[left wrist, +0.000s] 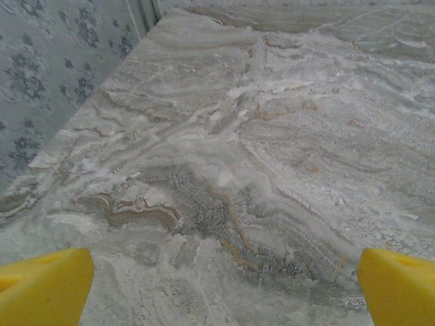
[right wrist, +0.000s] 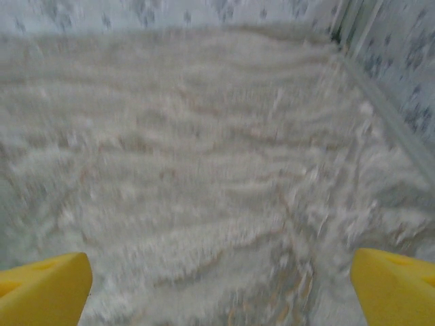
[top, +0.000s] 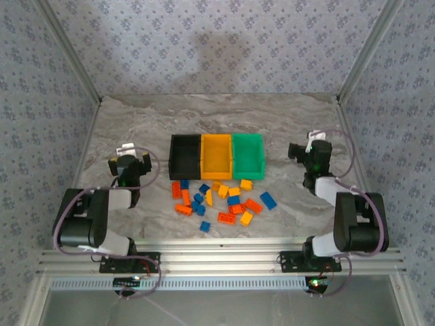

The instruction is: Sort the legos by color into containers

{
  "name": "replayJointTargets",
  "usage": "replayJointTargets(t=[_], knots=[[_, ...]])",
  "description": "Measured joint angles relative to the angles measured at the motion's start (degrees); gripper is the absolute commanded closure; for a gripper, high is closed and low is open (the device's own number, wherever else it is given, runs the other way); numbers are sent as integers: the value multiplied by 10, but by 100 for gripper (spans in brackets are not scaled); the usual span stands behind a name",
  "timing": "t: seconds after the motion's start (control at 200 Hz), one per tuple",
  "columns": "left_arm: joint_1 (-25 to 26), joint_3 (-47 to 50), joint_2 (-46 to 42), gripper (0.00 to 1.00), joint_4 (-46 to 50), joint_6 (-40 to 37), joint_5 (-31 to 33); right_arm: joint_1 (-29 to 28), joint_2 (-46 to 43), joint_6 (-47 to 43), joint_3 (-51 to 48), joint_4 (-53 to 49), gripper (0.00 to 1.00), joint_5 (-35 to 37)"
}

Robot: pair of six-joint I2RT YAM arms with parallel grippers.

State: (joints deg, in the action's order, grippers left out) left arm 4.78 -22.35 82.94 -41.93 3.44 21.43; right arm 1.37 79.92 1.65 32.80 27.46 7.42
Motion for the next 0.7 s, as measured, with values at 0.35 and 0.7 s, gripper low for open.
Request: replayJointTargets(t=[0.35, 0.7], knots=[[8, -78, -208, 0, 130, 165, 46, -105, -109, 169, 71, -210, 0, 174], [-30, -156, -260, 1, 373, 449, -109, -13, -120, 365, 61, -322, 0, -38]])
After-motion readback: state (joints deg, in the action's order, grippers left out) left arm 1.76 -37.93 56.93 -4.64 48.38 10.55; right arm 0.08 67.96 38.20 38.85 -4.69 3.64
